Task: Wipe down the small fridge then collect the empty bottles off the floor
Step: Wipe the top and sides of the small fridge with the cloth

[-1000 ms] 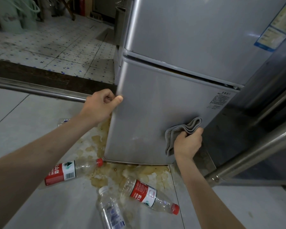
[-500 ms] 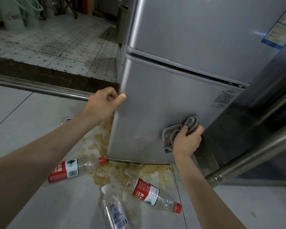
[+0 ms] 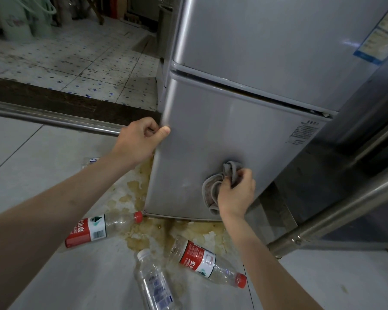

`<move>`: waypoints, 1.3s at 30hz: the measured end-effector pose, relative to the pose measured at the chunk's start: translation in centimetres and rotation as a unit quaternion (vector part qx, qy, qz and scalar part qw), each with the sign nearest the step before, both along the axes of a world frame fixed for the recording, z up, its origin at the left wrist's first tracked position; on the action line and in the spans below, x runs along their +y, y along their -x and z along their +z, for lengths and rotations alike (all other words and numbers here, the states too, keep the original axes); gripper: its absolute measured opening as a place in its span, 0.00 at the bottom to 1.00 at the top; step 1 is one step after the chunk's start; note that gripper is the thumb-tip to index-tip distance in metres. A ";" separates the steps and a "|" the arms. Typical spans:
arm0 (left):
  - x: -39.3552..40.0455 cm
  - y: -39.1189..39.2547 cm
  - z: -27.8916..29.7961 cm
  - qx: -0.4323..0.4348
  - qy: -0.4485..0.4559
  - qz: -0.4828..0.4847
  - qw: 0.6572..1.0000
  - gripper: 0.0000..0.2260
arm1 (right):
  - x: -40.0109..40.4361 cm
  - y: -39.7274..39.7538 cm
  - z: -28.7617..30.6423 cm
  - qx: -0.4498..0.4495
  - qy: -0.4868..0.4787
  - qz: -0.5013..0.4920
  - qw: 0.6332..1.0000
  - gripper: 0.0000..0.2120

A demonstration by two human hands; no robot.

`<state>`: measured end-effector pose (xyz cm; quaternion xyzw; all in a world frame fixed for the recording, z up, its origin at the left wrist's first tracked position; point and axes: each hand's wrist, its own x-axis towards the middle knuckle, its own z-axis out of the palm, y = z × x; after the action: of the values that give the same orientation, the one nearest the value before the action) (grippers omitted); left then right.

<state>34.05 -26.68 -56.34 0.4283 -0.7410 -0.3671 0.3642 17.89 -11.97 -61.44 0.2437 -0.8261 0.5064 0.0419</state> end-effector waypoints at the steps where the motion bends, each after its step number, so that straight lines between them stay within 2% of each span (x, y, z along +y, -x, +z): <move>1: 0.0 0.0 0.0 0.001 0.000 0.000 1.000 0.16 | -0.1 -0.1 0.0 -0.003 0.002 -0.002 1.000 0.07; 7: -0.1 0.0 -0.2 0.015 -0.003 0.003 1.000 0.15 | -0.7 -0.7 -0.1 -0.018 0.027 -0.029 0.999 0.06; 18: -0.1 0.0 -0.3 0.028 -0.009 -0.003 1.000 0.16 | -1.3 -2.1 -1.4 -0.024 0.009 0.020 0.999 0.05; 28: -0.3 0.1 -0.5 0.023 -0.011 -0.003 1.000 0.16 | -0.5 -2.1 -2.4 0.096 -0.080 0.094 0.988 0.10; 35: -0.5 -0.3 -0.1 0.030 -0.032 -0.009 0.999 0.16 | -1.4 -2.9 -1.5 0.155 -0.041 0.100 0.982 0.10; 39: -1.0 -0.5 -0.2 0.052 -0.071 -0.020 0.996 0.15 | -1.8 -2.9 -2.3 0.214 -0.083 0.136 0.964 0.08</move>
<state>34.54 -27.71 -56.49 0.4184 -0.7016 -0.4482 0.3631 20.78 -13.73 -63.73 0.4590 -0.7959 0.3733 0.1283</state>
